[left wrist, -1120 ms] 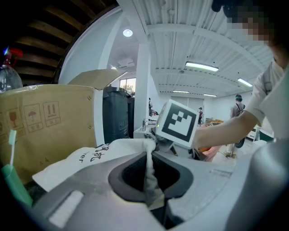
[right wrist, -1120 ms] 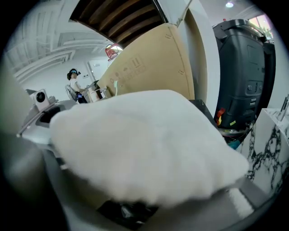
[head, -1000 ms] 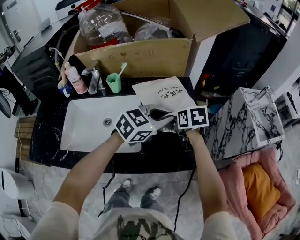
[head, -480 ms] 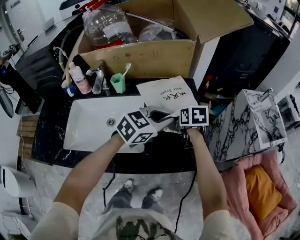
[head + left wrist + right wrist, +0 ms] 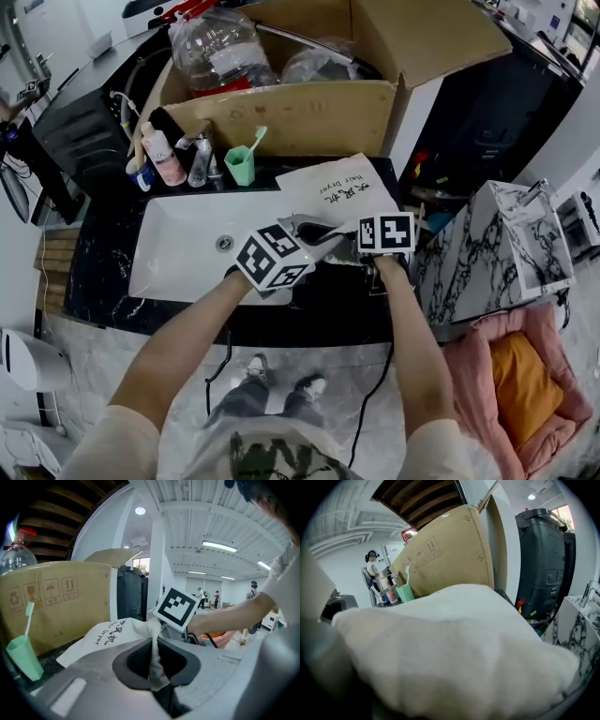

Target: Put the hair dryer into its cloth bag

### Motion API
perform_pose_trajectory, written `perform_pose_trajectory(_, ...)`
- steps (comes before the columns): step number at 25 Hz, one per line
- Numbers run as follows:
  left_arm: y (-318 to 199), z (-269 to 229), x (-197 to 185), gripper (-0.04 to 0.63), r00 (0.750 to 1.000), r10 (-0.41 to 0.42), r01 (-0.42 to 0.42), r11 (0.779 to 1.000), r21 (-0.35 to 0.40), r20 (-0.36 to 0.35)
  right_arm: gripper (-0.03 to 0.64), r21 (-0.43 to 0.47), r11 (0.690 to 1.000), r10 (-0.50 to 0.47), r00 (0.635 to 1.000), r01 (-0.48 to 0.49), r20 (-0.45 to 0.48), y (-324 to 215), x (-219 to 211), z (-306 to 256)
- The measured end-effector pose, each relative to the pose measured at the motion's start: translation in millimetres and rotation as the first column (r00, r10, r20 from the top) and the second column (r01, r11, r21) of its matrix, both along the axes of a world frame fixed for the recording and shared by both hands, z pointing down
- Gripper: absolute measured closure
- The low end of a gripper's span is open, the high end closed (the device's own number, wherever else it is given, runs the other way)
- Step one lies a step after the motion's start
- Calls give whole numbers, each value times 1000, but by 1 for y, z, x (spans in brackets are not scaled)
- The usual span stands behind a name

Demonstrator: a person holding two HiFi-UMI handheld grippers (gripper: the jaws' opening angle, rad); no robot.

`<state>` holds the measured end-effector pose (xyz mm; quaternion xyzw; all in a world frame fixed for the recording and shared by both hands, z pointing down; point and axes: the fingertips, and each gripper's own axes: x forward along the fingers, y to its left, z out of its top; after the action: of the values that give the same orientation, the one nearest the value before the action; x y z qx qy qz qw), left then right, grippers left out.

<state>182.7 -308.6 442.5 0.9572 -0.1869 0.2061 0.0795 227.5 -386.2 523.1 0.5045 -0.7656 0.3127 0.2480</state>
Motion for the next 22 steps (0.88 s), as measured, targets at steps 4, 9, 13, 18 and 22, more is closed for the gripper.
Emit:
perform_pose_trajectory(4,1,2,-1,571,1000,-1,1,1000,-8,-3,330,24,999,25,1000,-25,15,2,1,-4)
perform_pose_trajectory(9,1,3,-3,569,1000,3,-3,1000,-6,5,304,28,999,45,998,-46,36,11,1,-13)
perform_pose_trajectory(13,0,4,-5,565,1000,1,-1,1000,-11,2,304,55,995,78,996,-80,36,19,4,-23)
perform_pose_trajectory(18,1,5,-8,558,1000,-1,1,1000,-29,-10,305,71,991,109,994,-111,30,35,8,-35)
perform_pose_trajectory(22,2,6,-10,549,1000,-5,5,999,-45,-15,304,76,988,133,991,-135,20,48,13,-44)
